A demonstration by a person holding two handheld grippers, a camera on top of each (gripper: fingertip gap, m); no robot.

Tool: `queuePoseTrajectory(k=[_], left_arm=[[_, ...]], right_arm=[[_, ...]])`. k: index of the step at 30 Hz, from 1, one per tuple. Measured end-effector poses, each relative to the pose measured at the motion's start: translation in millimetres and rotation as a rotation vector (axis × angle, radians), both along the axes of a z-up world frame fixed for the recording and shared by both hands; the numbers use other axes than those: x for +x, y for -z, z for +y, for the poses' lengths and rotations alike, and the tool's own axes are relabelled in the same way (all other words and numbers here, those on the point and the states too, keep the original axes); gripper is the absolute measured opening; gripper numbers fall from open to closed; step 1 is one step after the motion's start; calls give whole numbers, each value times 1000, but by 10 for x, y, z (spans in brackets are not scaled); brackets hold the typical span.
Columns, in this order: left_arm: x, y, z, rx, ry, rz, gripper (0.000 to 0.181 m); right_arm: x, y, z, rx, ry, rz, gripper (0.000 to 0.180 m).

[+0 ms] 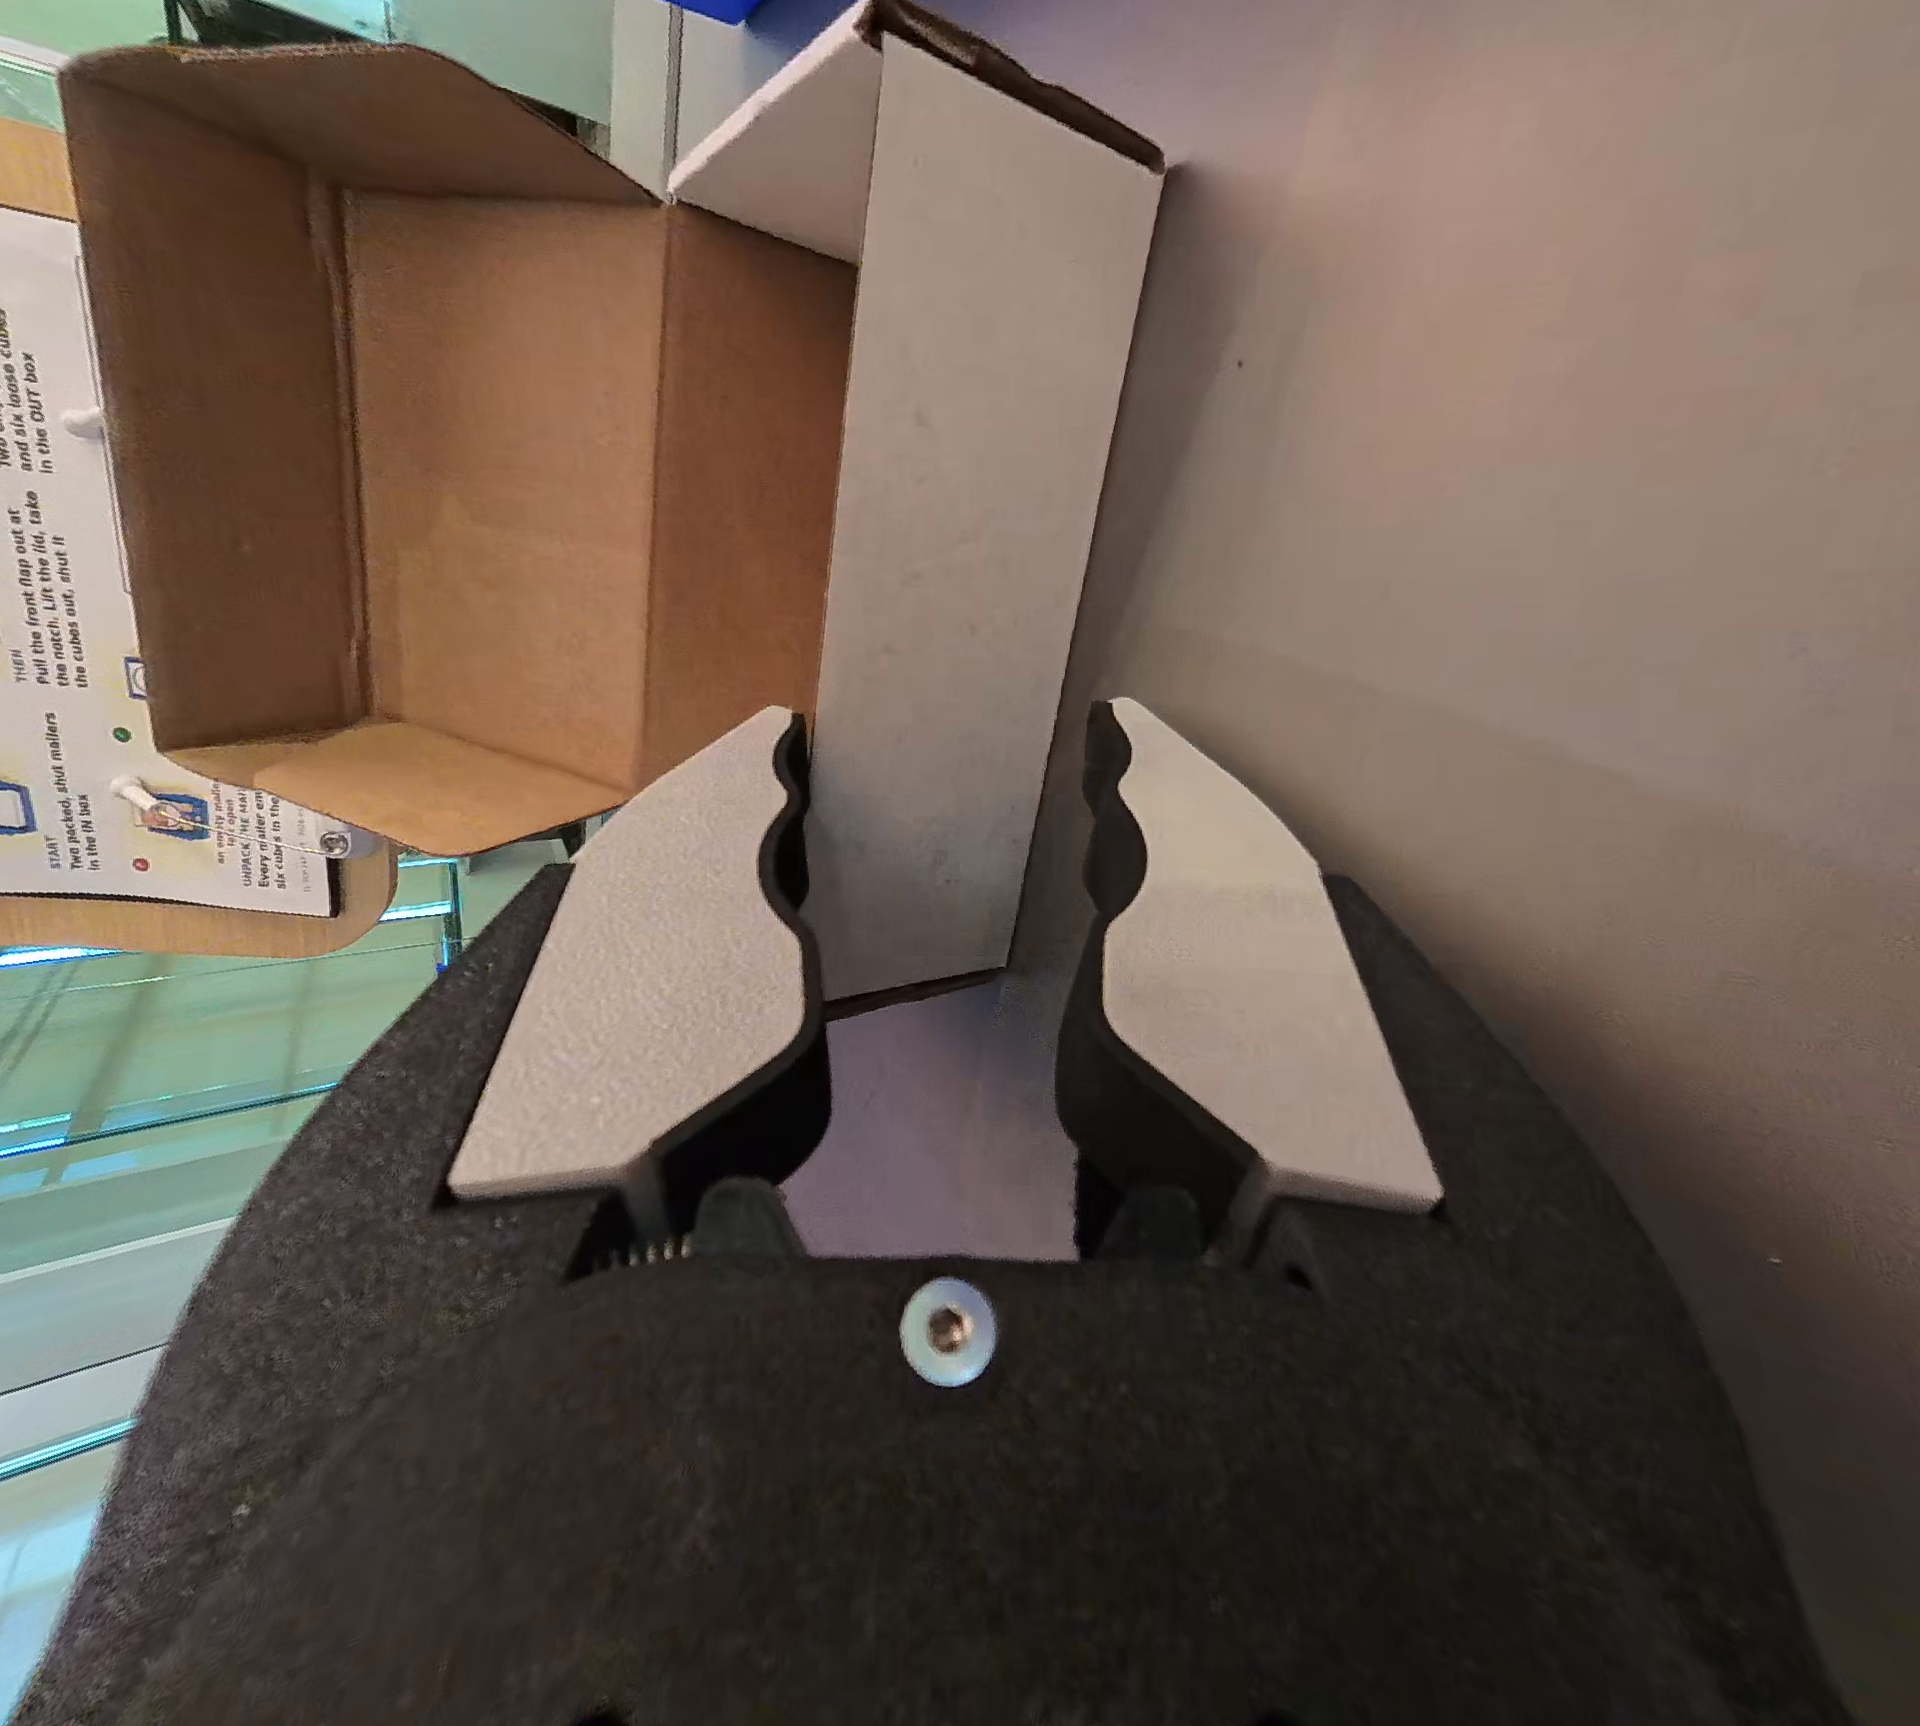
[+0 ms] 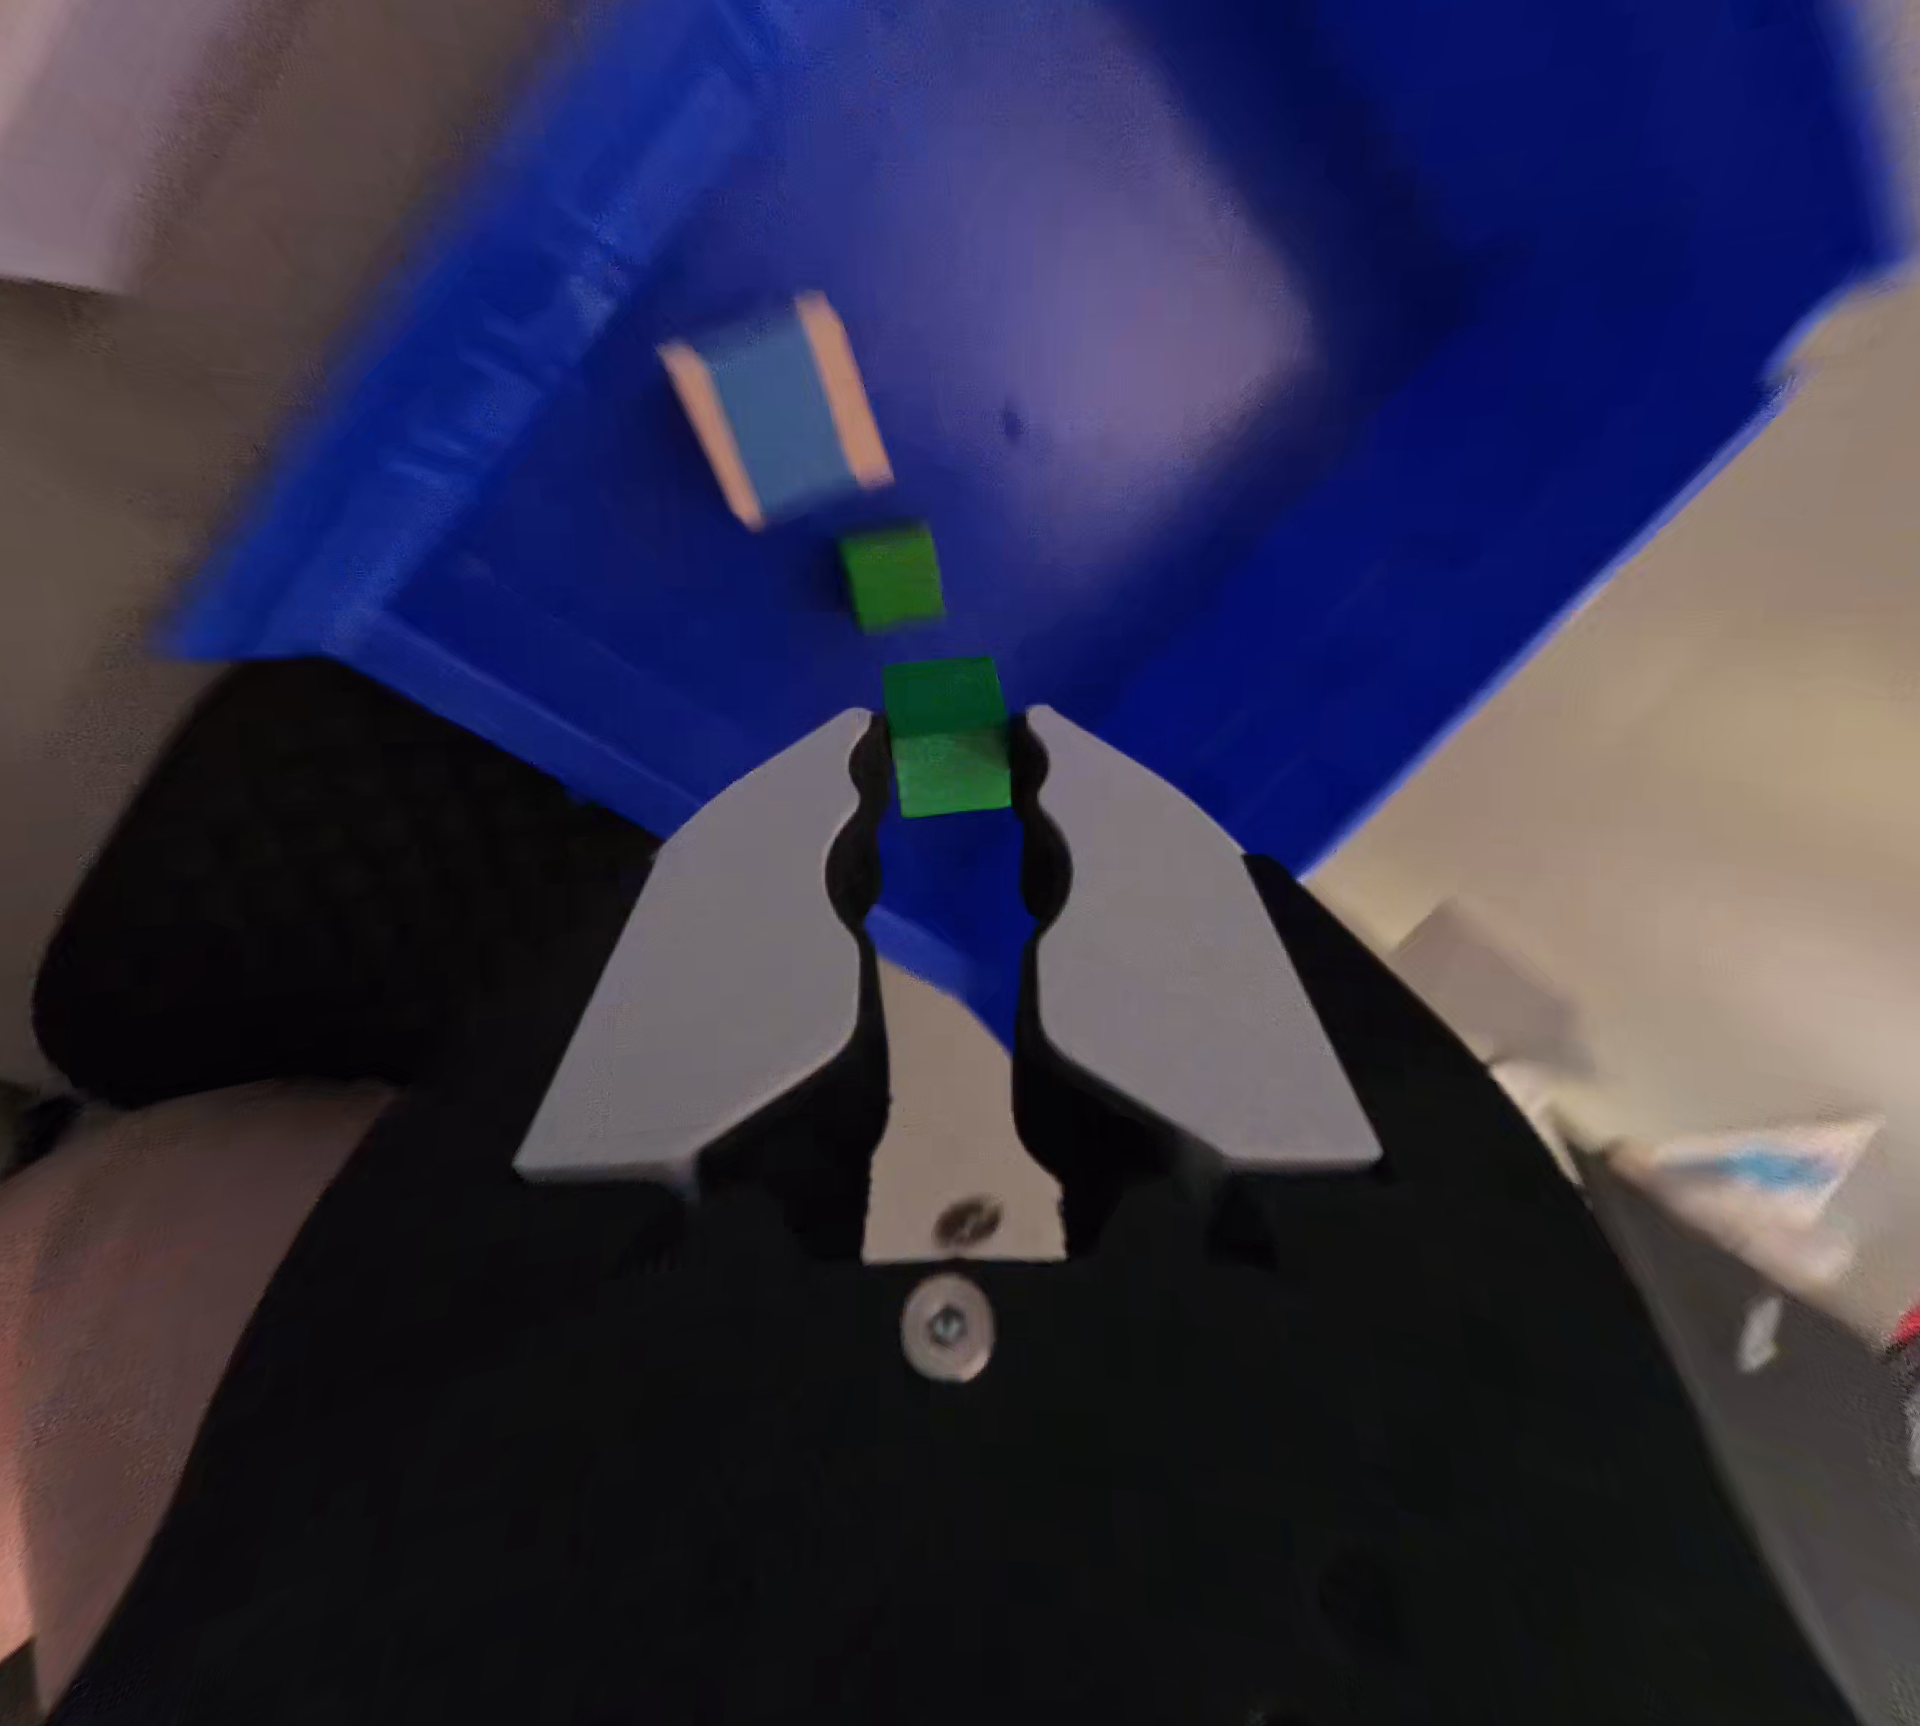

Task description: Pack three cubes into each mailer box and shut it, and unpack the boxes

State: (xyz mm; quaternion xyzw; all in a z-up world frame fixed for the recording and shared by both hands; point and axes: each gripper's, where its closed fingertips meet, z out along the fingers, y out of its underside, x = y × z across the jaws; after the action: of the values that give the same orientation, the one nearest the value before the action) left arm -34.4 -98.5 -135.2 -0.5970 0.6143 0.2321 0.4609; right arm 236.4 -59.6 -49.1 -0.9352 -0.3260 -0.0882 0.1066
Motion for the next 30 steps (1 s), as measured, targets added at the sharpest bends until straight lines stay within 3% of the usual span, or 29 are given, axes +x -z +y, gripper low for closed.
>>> queuePoseTrajectory(k=[1,4,15,25,30], left_arm=[[-1,0,-1,1,1,0,51],[-4,0,-2,-1,2,-2,51],[-6,2,0,-8,3,-8,51],[-10,2,-2,-9,5,-9,51],[-21,0,11,-10,1,-9,52]], right_arm=[[197,183,-51,-104,90,-7,23],[337,568,-132,-302,188,87,23],[532,1005,7,-380,232,-41,25],[541,1091,-16,-403,295,18,28],[551,724,39,-248,315,6,32]])
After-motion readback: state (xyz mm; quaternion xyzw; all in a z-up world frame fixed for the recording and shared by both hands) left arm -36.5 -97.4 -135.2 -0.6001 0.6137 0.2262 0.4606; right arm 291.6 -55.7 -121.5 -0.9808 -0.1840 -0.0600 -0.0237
